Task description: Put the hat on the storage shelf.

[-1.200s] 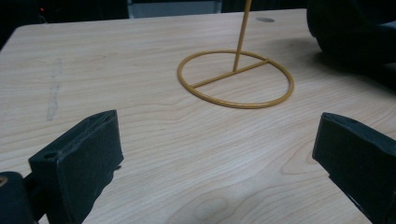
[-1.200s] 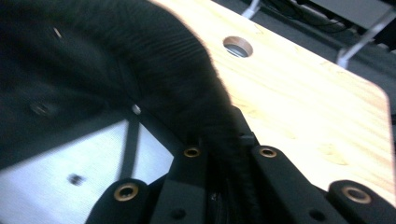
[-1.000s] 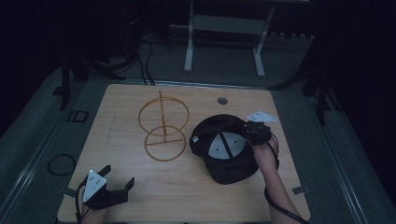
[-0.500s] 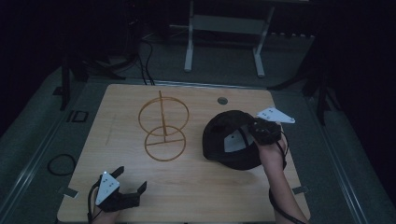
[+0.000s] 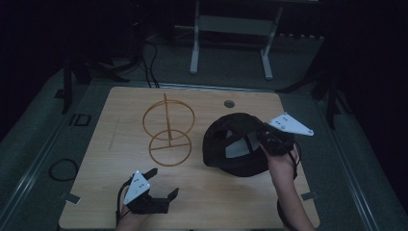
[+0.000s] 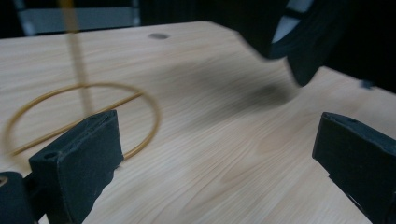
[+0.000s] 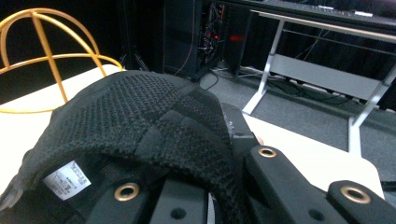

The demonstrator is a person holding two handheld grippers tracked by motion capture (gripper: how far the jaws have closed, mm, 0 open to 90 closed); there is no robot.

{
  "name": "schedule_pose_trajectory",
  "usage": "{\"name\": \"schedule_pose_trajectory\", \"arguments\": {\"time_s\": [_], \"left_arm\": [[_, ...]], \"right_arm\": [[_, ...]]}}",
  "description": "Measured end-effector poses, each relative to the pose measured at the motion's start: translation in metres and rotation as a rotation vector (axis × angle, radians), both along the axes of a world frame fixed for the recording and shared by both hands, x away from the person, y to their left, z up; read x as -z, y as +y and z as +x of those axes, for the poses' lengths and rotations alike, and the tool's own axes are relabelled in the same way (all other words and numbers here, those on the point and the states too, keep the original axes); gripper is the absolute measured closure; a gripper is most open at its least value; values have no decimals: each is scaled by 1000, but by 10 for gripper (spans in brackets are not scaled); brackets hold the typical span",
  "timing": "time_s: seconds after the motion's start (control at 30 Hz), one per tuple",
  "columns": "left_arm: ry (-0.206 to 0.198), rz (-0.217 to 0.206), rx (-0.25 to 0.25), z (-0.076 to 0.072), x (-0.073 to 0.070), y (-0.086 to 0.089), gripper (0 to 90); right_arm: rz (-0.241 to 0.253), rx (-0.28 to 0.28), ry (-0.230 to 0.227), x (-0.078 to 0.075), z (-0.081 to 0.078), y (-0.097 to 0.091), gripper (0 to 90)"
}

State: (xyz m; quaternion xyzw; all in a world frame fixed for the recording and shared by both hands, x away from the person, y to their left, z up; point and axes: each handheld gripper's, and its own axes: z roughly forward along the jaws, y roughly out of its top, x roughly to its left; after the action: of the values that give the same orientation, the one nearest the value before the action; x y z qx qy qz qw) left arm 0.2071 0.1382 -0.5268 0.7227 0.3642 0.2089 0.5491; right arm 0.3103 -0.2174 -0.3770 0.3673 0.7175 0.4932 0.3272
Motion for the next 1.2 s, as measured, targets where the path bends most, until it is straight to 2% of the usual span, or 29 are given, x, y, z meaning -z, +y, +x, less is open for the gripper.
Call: {"name": "schedule_pose_trajectory", "arguments": {"time_s": [0.2, 0.57, 0.6, 0.73, 0.8, 0.83, 0.87, 0.9, 0.93, 1.0, 1.07, 1.13, 1.17, 1.2], "left_arm": [[12, 11, 46, 17, -4, -28, 17], [-3, 17, 72, 39, -20, -53, 19], [-10, 25, 71, 41, -22, -56, 56], [-15, -3, 75, 48, -29, -66, 67], [-19, -8, 74, 49, -31, -69, 126], [-22, -17, 75, 50, -32, -70, 126], [-27, -10, 74, 50, -33, -71, 156], [-22, -20, 89, 51, -33, -71, 222], [-12, -30, 89, 53, -34, -72, 222], [-9, -19, 84, 55, -35, -73, 274], [-11, -23, 70, 56, -36, -73, 354], [-15, -19, 57, 56, -37, -74, 485], [-13, -26, 56, 56, -38, -73, 583], [-15, -18, 53, 56, -39, -73, 583]], "right_arm": [[11, -24, -1, 1, -7, 5, 887], [15, -78, -17, 3, -16, 17, 887], [20, -84, -20, 2, -17, 18, 887], [19, -96, -28, -1, -21, 19, 887], [17, -106, -38, -3, -24, 20, 887], [17, -106, -38, -3, -24, 20, 887], [19, -112, -38, -3, -25, 20, 887], [18, -114, -41, -3, -26, 19, 887], [18, -114, -41, -3, -26, 19, 887], [15, -112, -41, -3, -27, 18, 887], [12, -106, -40, -2, -28, 16, 887], [12, -102, -41, -1, -29, 15, 887], [11, -98, -41, 0, -29, 13, 887], [11, -98, -41, 0, -29, 13, 887]]}}
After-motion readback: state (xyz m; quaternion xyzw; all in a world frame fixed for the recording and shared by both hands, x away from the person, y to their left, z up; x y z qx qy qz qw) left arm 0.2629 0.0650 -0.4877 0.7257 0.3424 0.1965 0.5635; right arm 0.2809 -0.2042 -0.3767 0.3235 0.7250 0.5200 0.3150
